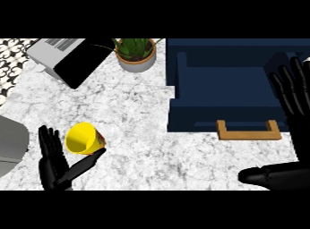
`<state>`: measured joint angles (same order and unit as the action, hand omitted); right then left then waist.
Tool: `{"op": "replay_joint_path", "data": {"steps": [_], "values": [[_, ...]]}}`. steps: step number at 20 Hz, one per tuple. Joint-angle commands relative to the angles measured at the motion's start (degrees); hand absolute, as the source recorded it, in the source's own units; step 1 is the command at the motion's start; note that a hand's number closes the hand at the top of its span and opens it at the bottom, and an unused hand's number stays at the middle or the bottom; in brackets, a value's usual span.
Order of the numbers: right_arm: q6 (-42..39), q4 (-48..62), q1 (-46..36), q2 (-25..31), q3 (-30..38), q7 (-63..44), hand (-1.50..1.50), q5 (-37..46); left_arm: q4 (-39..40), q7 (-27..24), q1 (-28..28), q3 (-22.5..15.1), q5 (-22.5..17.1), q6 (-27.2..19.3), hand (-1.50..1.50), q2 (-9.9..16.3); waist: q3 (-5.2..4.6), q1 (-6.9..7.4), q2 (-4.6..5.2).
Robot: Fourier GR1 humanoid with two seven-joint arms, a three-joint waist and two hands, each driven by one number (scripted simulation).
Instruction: Pick up the cup, place it into the drawer and close the drawer
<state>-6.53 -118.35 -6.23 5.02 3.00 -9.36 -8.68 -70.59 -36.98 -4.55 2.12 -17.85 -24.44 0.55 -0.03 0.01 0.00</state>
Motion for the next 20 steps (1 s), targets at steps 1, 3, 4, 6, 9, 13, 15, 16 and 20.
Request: {"op": "replay_joint_path", "data": {"steps": [1, 3, 4, 6, 9, 13, 15, 16, 20], "values": [[0.0, -0.4, -2.3, 0.6, -0.1, -2.3, -1.5, -0.4, 6.3, -4.7, 2.7, -0.1, -1.7, -0.8, -1.5, -0.5, 0.01, -0.01, 0.0], [0.9, -3.6, -2.7, 1.6, 1.5, -6.4, -1.5, -2.0, 3.5, -2.6, -0.2, -0.7, -1.0, -1.0, -1.5, -0.5, 0.02, 0.0, -0.03], [-0.8, -0.2, 4.3, -1.6, -2.3, 3.6, -1.5, 2.6, 2.1, -2.1, -1.0, 0.6, -0.6, 1.2, -1.5, -0.1, 0.03, 0.0, -0.02], [-0.5, -0.1, -0.7, -0.1, -0.5, -0.8, -1.5, -0.2, 9.7, -6.4, 1.2, 3.3, -1.9, 5.0, -1.5, 0.6, 0.01, 0.01, 0.0], [-0.3, 3.2, 0.4, -1.8, -2.1, 4.3, -1.5, 2.7, 9.3, -4.7, 3.9, 3.3, -0.9, 2.6, -1.5, 0.2, 0.02, 0.04, 0.0], [0.7, -3.3, 0.7, -1.3, -1.6, -1.7, -1.5, 0.5, 16.6, -5.4, 9.9, 5.6, -2.5, 5.3, -1.5, 2.2, 0.01, -0.14, 0.01], [1.3, 2.7, 0.4, -2.9, -3.7, 3.9, -1.5, 5.6, 15.5, -12.8, 4.4, -0.5, -5.3, 3.3, -1.5, -0.5, 0.01, 0.09, 0.01], [1.2, -1.8, -2.7, -0.8, -2.2, -3.9, -1.5, 1.8, 13.9, -7.3, 5.9, 3.0, -2.4, 6.2, -1.5, 1.1, 0.02, 0.06, -0.02], [-2.4, -2.9, 3.0, 0.6, 1.1, -0.2, -1.5, -1.8, 23.2, -12.7, 10.4, 6.5, -5.0, 10.4, -1.5, 0.4, 0.01, -0.17, 0.01]]}}
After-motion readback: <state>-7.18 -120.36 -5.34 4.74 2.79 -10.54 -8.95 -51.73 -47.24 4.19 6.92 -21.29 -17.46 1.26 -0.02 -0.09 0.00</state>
